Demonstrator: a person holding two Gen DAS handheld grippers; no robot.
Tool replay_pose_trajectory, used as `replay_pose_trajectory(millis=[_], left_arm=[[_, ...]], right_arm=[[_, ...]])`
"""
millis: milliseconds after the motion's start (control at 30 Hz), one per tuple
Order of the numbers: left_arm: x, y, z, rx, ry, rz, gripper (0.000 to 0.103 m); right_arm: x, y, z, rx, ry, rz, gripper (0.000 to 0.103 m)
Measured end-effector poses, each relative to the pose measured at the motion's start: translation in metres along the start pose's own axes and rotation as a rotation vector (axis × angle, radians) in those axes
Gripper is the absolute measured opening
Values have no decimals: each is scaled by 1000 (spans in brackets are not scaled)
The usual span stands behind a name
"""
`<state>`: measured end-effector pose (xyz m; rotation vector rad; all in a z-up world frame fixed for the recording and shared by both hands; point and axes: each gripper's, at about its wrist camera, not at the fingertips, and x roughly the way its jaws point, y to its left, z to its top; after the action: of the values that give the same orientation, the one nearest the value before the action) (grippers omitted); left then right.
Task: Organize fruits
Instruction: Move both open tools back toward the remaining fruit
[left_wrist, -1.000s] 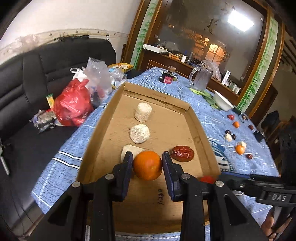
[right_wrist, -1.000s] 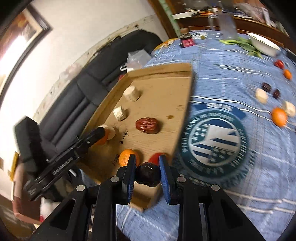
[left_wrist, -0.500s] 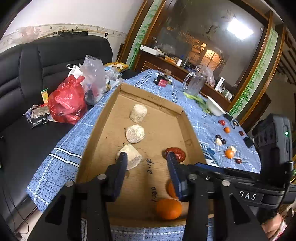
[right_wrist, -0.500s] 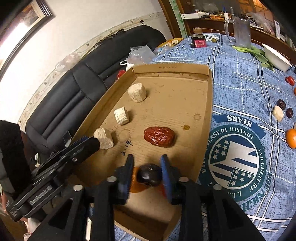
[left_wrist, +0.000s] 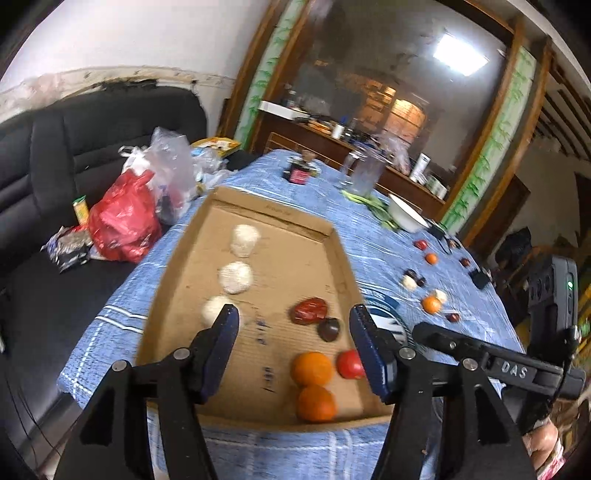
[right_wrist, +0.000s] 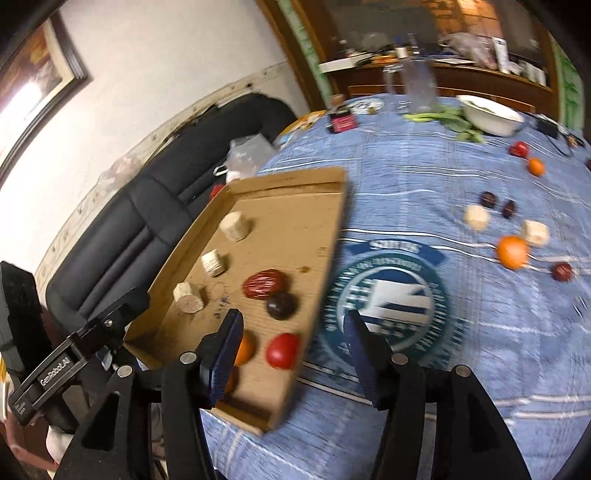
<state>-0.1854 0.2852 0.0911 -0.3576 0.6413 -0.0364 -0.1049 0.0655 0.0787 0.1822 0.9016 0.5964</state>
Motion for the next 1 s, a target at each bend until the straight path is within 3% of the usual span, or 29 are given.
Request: replay_pose_trajectory(millis=[233,500,733,1000], left_arm=[[-9,-76,-11,184,36,-35,63],[-15,-155,-36,375,53,-17,64],[-18,-202,-52,521,22,54,71],[-5,-223,-62,574,49,90,71]], right_arm=[[-45,-43,-12,120,-77,-28,66],[-93,-78,-32,181,-172,-67,71],[-117,-111,-46,244,-215,-68,73],[-129,-144,-58,314,-237,-65,74]])
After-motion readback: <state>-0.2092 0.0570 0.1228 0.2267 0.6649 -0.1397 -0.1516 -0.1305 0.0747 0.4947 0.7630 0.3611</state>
